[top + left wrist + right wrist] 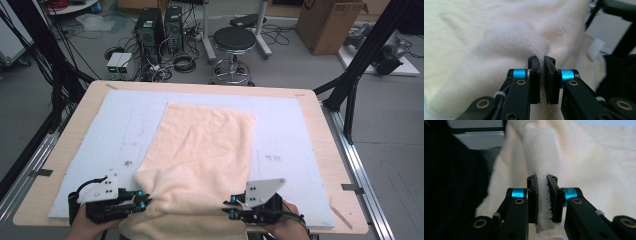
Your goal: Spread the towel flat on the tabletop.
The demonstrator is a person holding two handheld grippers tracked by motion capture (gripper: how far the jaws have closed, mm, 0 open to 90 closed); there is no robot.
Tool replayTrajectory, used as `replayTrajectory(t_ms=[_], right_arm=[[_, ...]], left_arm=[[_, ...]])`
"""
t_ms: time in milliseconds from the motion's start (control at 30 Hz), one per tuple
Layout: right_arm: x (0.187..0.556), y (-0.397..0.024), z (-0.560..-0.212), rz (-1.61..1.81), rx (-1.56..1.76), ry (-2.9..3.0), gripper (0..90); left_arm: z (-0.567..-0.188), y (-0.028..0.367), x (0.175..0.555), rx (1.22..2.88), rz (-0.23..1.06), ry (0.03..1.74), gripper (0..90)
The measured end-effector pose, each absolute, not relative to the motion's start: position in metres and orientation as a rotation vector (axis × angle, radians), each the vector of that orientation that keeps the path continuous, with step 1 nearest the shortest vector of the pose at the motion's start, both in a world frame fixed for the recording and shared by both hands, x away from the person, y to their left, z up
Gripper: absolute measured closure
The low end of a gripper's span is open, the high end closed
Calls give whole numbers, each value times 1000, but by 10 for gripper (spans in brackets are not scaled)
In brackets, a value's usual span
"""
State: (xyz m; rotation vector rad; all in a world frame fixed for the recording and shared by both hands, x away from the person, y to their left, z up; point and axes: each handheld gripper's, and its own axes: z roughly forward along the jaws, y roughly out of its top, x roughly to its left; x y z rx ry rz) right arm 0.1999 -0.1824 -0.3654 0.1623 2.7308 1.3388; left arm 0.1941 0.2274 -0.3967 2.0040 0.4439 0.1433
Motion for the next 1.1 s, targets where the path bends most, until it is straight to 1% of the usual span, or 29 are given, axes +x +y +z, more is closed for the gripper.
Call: replayTrajectory(t_ms=[33,67,100,200,300,367,433,567,633,667,767,867,933,1000,1067,1100], right_arm=[[194,-184,-362,1365,143,2727,732],[191,-186,-359,1392,139,2724,659],[190,-188,-356,1419,157,2707,637],[203,-197,-349,1424,238,2628,591],[230,-207,-353,1389,388,2546,575],[252,-211,-361,1307,515,2502,549],[276,-217,-373,1277,631,2486,529],[312,-219,-393,1181,726,2471,499],[327,-220,-402,1142,768,2467,502],[335,-221,-406,1128,803,2456,502],[355,-227,-417,1121,894,2411,512],[370,-234,-429,1085,1000,2384,511],[379,-237,-433,1054,1064,2393,501],[387,-236,-434,1065,1087,2381,503],[395,-233,-433,1026,1100,2364,529],[400,-232,-433,1000,1111,2358,563]], left_arm=[[-394,227,189,2003,129,425,804],[-391,227,187,1999,114,405,747],[-387,226,186,1988,114,398,683],[-381,225,193,1974,150,417,574],[-382,224,214,1948,204,487,550],[-387,222,234,1950,248,548,549],[-395,219,253,1945,263,612,536],[-410,212,286,1991,396,694,515],[-418,212,303,2007,445,794,517],[-422,213,312,1982,425,846,516],[-433,218,331,1968,448,969,527],[-441,222,341,1967,455,1049,529],[-445,223,346,1961,425,1077,530],[-448,222,348,1965,428,1096,536],[-448,222,349,1949,438,1120,578],[-448,221,349,1943,439,1135,621]])
